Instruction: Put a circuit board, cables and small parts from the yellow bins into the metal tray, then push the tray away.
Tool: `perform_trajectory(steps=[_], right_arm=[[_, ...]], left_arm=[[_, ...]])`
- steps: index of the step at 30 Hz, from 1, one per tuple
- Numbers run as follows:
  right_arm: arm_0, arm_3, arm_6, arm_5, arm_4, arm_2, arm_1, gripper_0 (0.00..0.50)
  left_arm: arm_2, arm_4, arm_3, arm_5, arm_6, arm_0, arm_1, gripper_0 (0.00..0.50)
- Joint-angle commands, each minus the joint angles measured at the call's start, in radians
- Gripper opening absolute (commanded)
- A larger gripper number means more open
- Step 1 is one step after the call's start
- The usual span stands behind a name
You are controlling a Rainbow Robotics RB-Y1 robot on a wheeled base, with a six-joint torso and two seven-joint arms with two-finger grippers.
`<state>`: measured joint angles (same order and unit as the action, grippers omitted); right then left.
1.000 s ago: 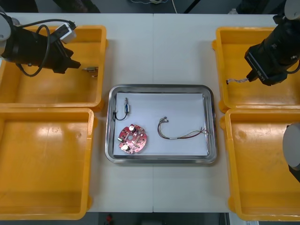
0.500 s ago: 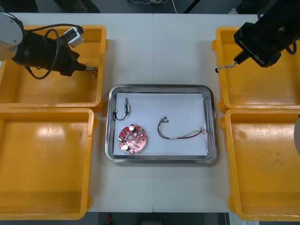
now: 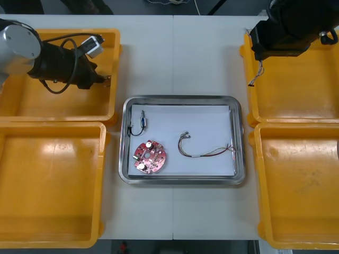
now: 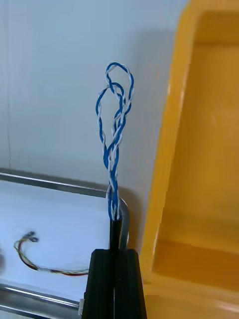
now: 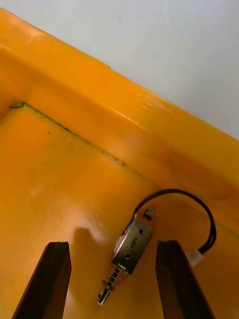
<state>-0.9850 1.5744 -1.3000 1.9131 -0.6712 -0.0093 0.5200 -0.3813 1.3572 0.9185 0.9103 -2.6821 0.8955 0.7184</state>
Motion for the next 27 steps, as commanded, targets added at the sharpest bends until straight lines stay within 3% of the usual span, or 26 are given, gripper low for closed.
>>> perform_trajectory(steps=[1, 9, 16, 17, 18, 19, 20, 27], right_arm=[[-0.050, 0.088, -0.124, 0.007, -0.022, 0.066, 0.046, 0.000], [-0.024, 0.219, -0.352, 0.007, -0.064, 0.158, 0.046, 0.000], [0.029, 0.239, -0.587, 0.007, -0.139, 0.166, 0.040, 0.000], [0.035, 0.242, -0.639, 0.001, -0.134, 0.172, 0.037, 0.000], [0.040, 0.245, -0.671, -0.003, -0.126, 0.176, 0.032, 0.000], [0.043, 0.246, -0.691, -0.006, -0.122, 0.183, 0.029, 0.000], [0.051, 0.259, -0.728, -0.016, -0.103, 0.198, 0.025, 0.000], [0.108, 0.331, -0.843, -0.086, -0.004, 0.285, 0.003, 0.000]], left_arm=[[-0.094, 0.031, 0.002, -0.085, -0.023, 0.048, -0.008, 0.500], [-0.102, 0.034, -0.004, -0.085, -0.023, 0.046, -0.008, 0.500], [-0.102, 0.036, -0.016, -0.082, -0.023, 0.046, -0.008, 0.498], [-0.102, 0.036, -0.015, -0.082, -0.023, 0.046, -0.008, 0.300], [-0.102, 0.036, -0.015, -0.082, -0.023, 0.046, -0.008, 0.147], [-0.102, 0.036, -0.015, -0.082, -0.023, 0.046, -0.007, 0.037], [-0.102, 0.036, -0.015, -0.082, -0.023, 0.046, -0.007, 0.001], [-0.102, 0.050, -0.018, -0.082, -0.023, 0.046, -0.001, 0.000]])
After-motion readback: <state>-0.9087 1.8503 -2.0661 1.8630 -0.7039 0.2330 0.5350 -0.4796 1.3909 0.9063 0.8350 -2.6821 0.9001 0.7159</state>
